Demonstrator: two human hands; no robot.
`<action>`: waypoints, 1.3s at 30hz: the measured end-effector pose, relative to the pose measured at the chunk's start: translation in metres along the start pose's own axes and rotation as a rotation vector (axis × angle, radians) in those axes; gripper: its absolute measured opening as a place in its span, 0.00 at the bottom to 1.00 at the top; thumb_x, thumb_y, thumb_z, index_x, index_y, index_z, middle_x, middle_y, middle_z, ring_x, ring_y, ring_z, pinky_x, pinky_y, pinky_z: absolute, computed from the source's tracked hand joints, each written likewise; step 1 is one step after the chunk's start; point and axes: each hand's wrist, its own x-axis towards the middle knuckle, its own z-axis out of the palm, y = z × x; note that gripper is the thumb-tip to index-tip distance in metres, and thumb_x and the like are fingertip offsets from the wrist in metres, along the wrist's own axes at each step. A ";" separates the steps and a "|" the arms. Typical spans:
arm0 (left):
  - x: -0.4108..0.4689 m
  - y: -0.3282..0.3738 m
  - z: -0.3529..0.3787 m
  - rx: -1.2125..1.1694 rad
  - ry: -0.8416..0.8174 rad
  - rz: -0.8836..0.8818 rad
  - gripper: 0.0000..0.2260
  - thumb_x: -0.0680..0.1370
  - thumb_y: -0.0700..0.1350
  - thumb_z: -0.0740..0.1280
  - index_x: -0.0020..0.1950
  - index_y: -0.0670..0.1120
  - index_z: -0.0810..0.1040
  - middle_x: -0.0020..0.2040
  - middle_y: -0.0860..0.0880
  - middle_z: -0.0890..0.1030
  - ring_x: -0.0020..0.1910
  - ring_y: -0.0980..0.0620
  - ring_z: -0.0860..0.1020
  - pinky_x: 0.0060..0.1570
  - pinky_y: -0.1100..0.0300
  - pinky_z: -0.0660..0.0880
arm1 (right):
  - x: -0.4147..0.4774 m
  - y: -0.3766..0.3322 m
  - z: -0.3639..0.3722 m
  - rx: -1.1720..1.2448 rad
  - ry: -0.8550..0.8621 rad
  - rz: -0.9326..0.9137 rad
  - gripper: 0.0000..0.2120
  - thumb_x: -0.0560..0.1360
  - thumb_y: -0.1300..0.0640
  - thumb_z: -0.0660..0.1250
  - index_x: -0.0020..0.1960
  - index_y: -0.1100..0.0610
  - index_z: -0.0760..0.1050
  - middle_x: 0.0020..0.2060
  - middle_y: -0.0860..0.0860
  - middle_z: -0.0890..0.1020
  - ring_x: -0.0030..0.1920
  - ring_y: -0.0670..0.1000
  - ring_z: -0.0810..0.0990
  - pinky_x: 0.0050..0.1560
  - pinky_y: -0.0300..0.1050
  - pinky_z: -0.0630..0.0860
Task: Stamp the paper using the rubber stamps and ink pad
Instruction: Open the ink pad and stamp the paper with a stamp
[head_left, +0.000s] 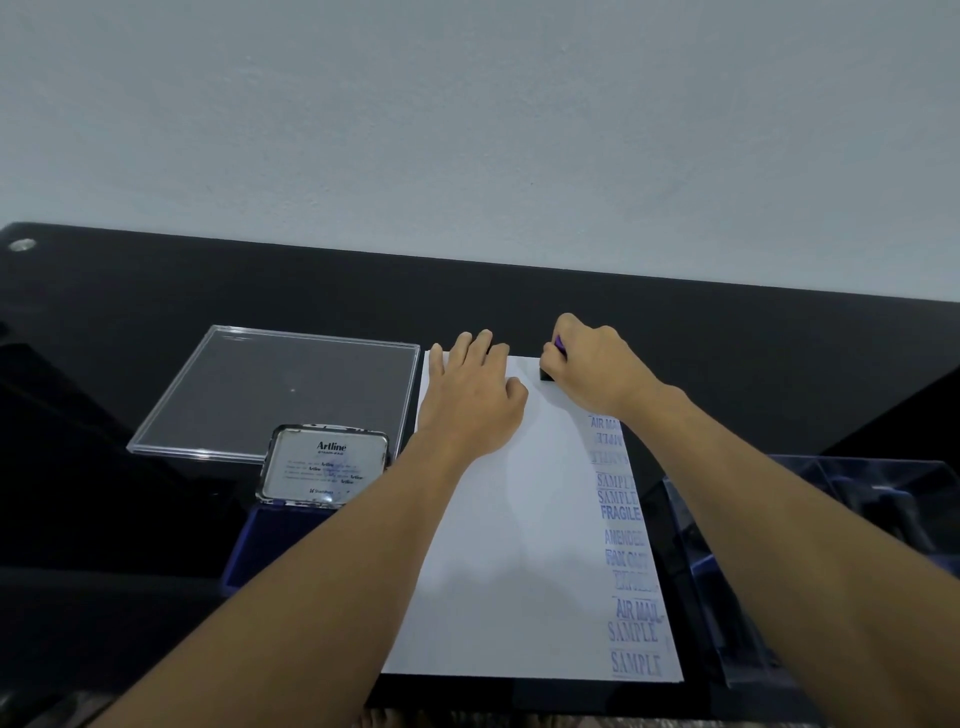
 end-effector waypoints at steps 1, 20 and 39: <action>0.000 0.000 0.000 0.002 -0.001 0.000 0.22 0.82 0.49 0.53 0.76 0.47 0.62 0.80 0.48 0.57 0.79 0.47 0.51 0.75 0.42 0.43 | 0.000 0.000 0.000 -0.003 0.005 0.000 0.09 0.83 0.53 0.57 0.51 0.59 0.69 0.36 0.54 0.76 0.32 0.50 0.71 0.31 0.44 0.67; 0.000 0.001 -0.001 -0.006 -0.026 -0.002 0.23 0.82 0.49 0.52 0.77 0.47 0.61 0.80 0.48 0.56 0.79 0.47 0.49 0.76 0.42 0.42 | -0.001 -0.001 0.000 -0.022 0.000 0.004 0.08 0.84 0.52 0.57 0.50 0.56 0.67 0.35 0.52 0.75 0.31 0.48 0.71 0.30 0.40 0.66; 0.009 0.005 -0.023 -0.143 -0.080 -0.045 0.20 0.79 0.46 0.60 0.71 0.44 0.70 0.72 0.49 0.69 0.73 0.47 0.61 0.74 0.41 0.51 | -0.008 0.000 -0.042 0.192 0.128 0.076 0.11 0.82 0.51 0.60 0.48 0.58 0.73 0.41 0.53 0.79 0.38 0.50 0.75 0.37 0.43 0.71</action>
